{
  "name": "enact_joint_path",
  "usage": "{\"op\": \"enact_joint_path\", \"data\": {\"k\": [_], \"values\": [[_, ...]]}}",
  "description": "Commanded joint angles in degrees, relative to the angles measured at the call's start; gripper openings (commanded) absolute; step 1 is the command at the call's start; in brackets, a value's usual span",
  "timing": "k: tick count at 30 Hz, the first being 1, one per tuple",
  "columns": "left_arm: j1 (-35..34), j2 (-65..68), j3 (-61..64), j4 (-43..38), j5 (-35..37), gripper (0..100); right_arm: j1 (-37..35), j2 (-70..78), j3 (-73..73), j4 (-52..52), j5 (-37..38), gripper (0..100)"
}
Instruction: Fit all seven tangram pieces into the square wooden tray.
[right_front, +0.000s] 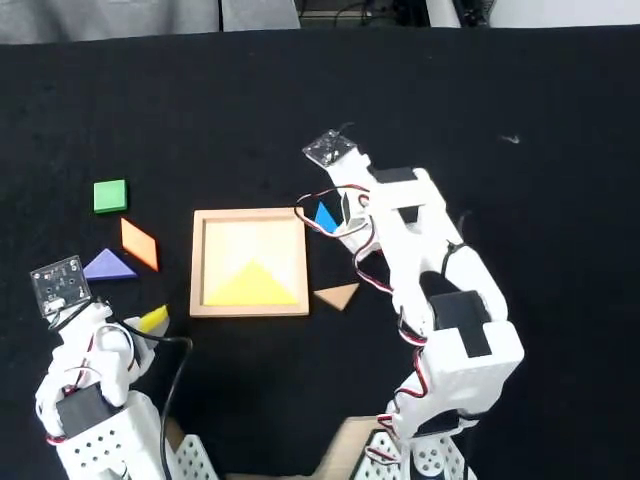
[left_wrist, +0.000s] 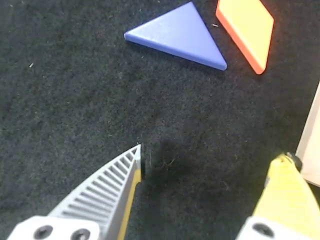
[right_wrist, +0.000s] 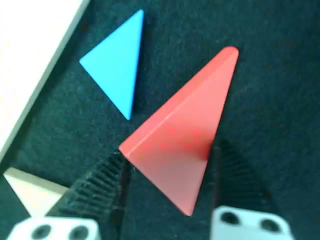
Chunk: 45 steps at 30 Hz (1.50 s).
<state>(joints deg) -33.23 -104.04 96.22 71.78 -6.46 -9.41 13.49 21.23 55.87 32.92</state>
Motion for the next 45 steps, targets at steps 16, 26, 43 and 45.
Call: {"op": "enact_joint_path", "data": {"k": [16, 26, 43, 45], "values": [[-0.5, -0.4, 1.1, 0.4, -0.4, 39, 0.4, -5.1, -5.1, 0.8, -1.1, 19.8], [-0.5, -0.4, 1.1, 0.4, -0.4, 39, 1.5, -2.3, -8.5, 1.1, -1.3, 9.9], [-0.5, -0.4, 1.1, 0.4, -0.4, 39, 2.6, -12.7, -15.4, 15.6, -1.3, 1.0], [-0.5, -0.4, 1.1, 0.4, -0.4, 39, 1.8, -15.5, -17.4, 18.5, -3.0, 1.0]]}}
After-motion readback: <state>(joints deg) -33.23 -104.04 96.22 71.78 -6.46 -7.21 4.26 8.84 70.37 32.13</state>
